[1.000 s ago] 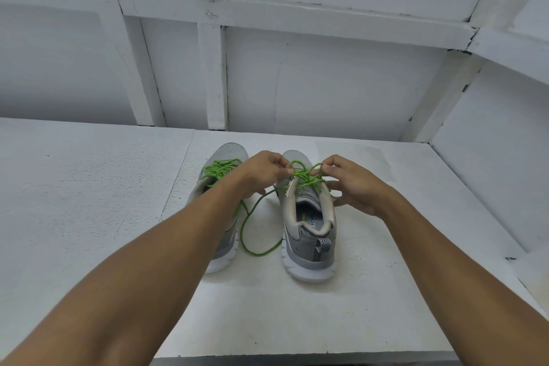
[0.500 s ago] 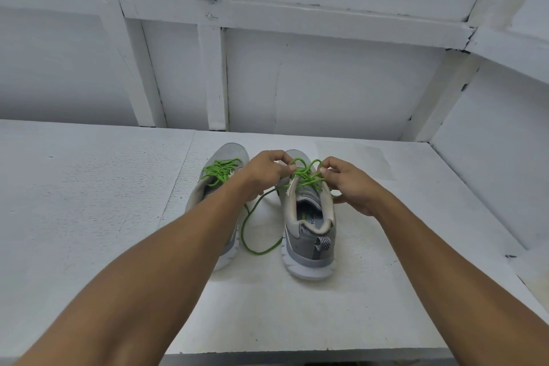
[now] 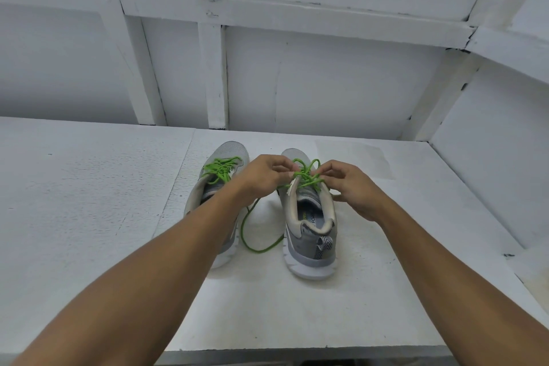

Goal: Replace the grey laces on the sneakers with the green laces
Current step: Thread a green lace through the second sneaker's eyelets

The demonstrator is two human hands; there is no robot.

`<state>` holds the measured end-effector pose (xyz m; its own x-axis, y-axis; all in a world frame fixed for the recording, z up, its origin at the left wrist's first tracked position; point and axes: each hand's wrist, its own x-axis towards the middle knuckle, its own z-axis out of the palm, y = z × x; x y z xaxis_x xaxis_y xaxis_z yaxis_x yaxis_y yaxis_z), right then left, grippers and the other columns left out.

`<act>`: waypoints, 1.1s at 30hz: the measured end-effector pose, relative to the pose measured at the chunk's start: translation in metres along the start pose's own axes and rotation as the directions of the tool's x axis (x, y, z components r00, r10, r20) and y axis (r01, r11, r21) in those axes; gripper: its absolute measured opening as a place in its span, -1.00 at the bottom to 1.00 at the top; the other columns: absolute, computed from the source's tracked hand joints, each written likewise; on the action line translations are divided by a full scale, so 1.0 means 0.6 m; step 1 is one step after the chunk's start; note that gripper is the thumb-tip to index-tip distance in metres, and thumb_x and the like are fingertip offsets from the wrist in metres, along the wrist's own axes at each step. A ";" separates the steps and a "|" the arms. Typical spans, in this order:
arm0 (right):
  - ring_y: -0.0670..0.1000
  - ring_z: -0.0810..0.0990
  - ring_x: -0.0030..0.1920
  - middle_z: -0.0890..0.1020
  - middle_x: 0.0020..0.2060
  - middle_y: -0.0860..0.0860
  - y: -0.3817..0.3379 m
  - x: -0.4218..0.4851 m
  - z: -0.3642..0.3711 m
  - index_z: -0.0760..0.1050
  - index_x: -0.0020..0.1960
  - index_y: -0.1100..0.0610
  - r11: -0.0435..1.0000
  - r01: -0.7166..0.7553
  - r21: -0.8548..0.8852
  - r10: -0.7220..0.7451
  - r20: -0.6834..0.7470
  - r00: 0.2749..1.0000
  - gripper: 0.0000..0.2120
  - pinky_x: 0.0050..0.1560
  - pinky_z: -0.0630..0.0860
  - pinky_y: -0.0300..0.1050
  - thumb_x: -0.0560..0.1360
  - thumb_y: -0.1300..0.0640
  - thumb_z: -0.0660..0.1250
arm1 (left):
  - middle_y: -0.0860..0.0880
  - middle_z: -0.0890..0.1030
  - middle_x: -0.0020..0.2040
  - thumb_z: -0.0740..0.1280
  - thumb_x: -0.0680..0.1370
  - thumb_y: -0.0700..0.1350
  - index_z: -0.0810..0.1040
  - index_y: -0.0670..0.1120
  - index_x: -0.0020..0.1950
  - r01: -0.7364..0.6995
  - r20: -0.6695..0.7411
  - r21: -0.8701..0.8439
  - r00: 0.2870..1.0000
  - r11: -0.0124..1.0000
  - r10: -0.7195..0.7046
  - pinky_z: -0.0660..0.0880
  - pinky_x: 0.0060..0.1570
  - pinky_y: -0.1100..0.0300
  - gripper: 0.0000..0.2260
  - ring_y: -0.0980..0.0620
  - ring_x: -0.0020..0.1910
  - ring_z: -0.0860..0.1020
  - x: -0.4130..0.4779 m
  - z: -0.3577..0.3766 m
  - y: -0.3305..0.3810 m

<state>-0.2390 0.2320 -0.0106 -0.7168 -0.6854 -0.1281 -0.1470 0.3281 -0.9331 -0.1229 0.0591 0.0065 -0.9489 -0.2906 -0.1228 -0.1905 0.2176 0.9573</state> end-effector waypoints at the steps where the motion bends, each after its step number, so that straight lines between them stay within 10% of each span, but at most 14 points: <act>1: 0.01 0.56 0.00 0.68 -0.02 0.02 -0.001 0.001 0.001 0.56 -0.03 0.11 1.000 -0.003 -0.007 0.003 0.004 1.000 -0.91 0.21 0.47 0.26 0.59 0.21 0.29 | -0.15 0.62 -0.01 0.31 0.60 -0.23 0.56 -0.15 0.00 -0.014 -0.002 0.002 1.000 1.000 0.014 0.31 -0.51 0.51 -0.96 0.19 -0.31 0.47 -0.001 0.001 0.002; 9: 0.12 0.51 -0.01 0.63 0.10 0.13 -0.026 0.005 -0.003 0.41 -0.11 0.09 0.955 -0.119 0.272 0.101 0.079 0.992 -0.85 -0.04 0.35 0.11 0.61 0.22 0.16 | 0.04 0.39 -0.32 0.22 0.65 -0.09 0.45 -0.06 0.02 0.010 0.046 -0.001 0.999 1.000 -0.010 0.23 -0.51 0.33 -0.93 0.15 -0.40 0.30 0.002 0.003 0.014; 20: 0.01 0.51 0.02 0.62 -0.09 -0.05 0.007 0.003 -0.010 0.56 -0.14 -0.06 0.998 -0.044 0.054 0.037 0.110 0.993 -0.85 0.25 0.39 0.34 0.59 0.10 0.31 | -0.11 0.54 -0.13 0.33 0.59 -0.14 0.53 -0.12 -0.02 0.039 0.007 0.039 0.999 0.999 -0.039 0.36 -0.42 0.31 -0.94 0.03 -0.23 0.43 0.007 -0.002 0.004; 28: 0.08 0.54 0.02 0.66 0.02 -0.07 -0.012 0.003 -0.017 0.40 -0.10 0.04 0.949 -0.107 0.297 0.057 0.172 0.984 -0.86 0.10 0.35 0.20 0.64 0.06 0.20 | 0.03 0.51 -0.13 0.34 0.59 -0.03 0.52 0.06 -0.16 0.037 -0.024 -0.194 0.999 0.980 -0.042 0.22 -0.40 0.24 -0.88 -0.03 -0.20 0.33 0.012 0.006 0.015; 33: 0.06 0.54 0.23 0.64 0.12 -0.06 0.003 0.000 -0.021 0.58 -0.03 -0.05 0.970 -0.094 0.225 0.053 0.181 0.982 -0.93 0.29 0.28 0.38 0.55 0.00 0.33 | -0.02 0.56 0.08 0.34 0.57 -0.14 0.55 0.00 0.12 0.084 -0.022 -0.185 0.996 0.979 -0.090 0.33 -0.35 0.25 -0.86 0.01 -0.08 0.45 0.012 -0.001 0.015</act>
<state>-0.2479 0.2407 -0.0080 -0.5884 -0.7733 -0.2362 0.0784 0.2362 -0.9685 -0.1314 0.0585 0.0143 -0.9222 -0.3292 -0.2027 -0.2202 0.0164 0.9753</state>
